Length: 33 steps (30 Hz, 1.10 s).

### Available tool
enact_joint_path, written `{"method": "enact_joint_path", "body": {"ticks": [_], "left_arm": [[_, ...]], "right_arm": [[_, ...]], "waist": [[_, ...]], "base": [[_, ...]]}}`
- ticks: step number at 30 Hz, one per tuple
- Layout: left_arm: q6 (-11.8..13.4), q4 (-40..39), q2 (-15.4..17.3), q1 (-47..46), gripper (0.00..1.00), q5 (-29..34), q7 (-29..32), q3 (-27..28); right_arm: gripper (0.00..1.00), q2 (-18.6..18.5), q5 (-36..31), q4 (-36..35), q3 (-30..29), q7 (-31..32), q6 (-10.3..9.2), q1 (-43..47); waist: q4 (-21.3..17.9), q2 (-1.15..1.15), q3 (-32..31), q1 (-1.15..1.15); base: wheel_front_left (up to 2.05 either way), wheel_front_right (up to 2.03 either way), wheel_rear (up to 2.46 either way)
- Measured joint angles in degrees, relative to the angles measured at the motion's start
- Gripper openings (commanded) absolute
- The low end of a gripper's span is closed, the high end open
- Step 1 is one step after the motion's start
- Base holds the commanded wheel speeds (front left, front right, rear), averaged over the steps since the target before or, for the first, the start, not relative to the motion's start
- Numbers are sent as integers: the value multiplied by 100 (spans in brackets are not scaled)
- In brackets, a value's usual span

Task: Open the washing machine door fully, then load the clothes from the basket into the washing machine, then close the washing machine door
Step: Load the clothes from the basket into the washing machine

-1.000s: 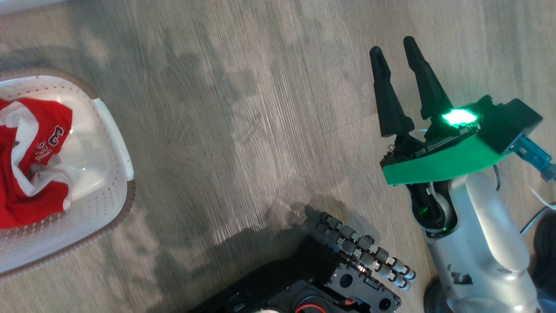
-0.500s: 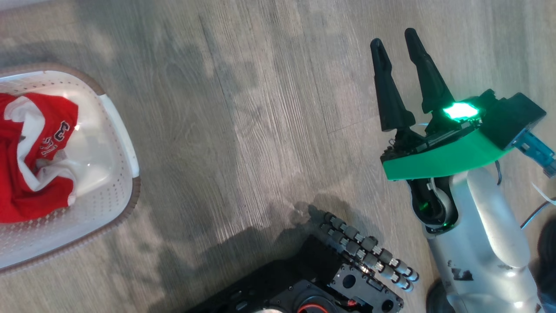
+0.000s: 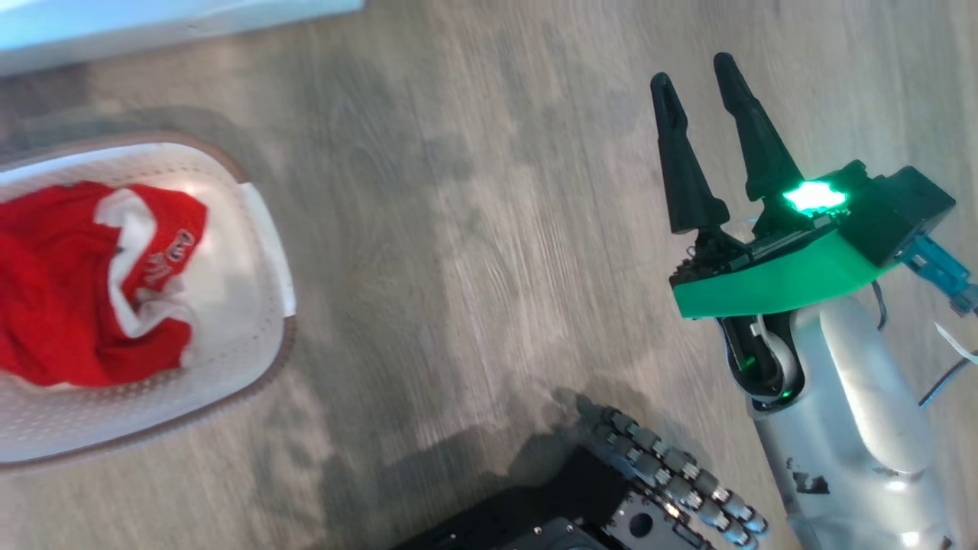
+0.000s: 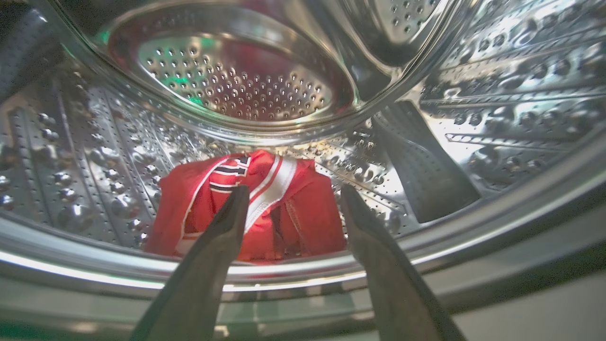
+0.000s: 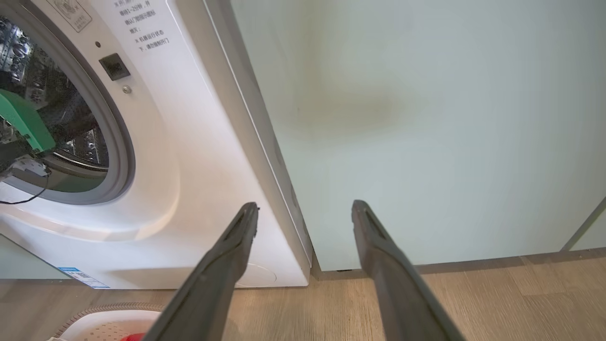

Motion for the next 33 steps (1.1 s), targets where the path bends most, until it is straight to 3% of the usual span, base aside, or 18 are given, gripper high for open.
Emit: {"method": "enact_joint_path", "body": {"ticks": [6,17,24,33], "left_arm": [[238,-1062,-269,1216,100,-156,-573,18],[788,-3099,-431,3427,100,-301,-1239,165],[1196,-3733,-711,4725,100,-380,-1604,376],[1413,-4176,-1038,5951,100,-144,-1704,464]], "right_arm": [[100,-1,-259,15,-141,0,0,61],[100,-2,-644,115,-420,0,0,375],[100,-4,-780,203,-599,0,0,618],[100,-54,-924,337,-790,0,0,1003]], "waist": [[295,0,-384,0],[832,0,-1091,0],[1079,0,-1533,0],[1327,0,-2126,0]], "base": [[0,0,0],[0,0,0],[0,0,0],[0,0,0]]}}
